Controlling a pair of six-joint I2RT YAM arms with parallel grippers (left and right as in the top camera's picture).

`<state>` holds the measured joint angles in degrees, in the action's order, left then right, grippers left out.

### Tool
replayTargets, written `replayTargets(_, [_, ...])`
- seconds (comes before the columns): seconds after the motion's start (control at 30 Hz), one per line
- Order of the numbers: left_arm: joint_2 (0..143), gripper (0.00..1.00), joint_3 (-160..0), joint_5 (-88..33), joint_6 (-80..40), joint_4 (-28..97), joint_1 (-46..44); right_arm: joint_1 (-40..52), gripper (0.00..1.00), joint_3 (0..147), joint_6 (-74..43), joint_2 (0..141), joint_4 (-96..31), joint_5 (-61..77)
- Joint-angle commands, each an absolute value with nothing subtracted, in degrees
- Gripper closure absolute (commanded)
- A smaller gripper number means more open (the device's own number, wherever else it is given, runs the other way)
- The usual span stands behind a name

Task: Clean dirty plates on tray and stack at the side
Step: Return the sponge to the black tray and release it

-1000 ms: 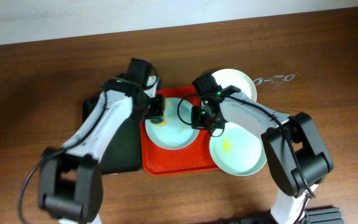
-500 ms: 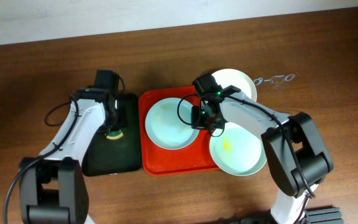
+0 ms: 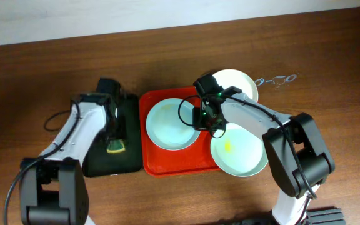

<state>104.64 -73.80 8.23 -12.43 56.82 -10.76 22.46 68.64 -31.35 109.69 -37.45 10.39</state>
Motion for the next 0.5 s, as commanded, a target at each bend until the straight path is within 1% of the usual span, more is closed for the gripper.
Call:
replayTargets(0.0, [98.67,0.32,-83.46,8.8,-17.08,60.05,-7.35,22.96,0.69,68.36,-31.35,110.04,-37.47,9.82])
replayTargets(0.03, [97.25,0.26,-84.79,8.8,-17.89,60.38,-6.52,22.96,0.65,68.36,-31.35,110.04,-37.47,9.82])
replayTargets(0.07, [95.22,0.18,-86.02,8.8,-18.72,60.69,-5.3,22.96,0.59,68.36,-31.35,110.04,-37.47,9.8])
replayTargets(0.1, [92.42,0.01,-86.76,8.84,-18.87,60.75,-3.51,22.96,0.58,68.36,-31.35,110.04,-37.45,9.67])
replayTargets(0.23, [86.26,0.01,-86.78,8.84,-18.85,61.47,1.34,22.96,0.57,68.36,-31.38,110.04,-37.21,8.14])
replayTargets(0.33, [85.93,0.01,-86.74,8.84,-18.85,61.45,1.67,22.96,0.58,68.36,-31.38,110.04,-37.19,8.1])
replayTargets(0.4, [85.91,0.01,-86.74,8.84,-18.85,61.45,1.67,22.98,0.66,68.36,-31.38,110.04,-37.01,8.1])
replayTargets(0.47, [85.91,0.01,-86.74,8.84,-18.85,61.45,1.67,22.98,0.7,68.29,-31.38,110.04,-37.01,8.1])
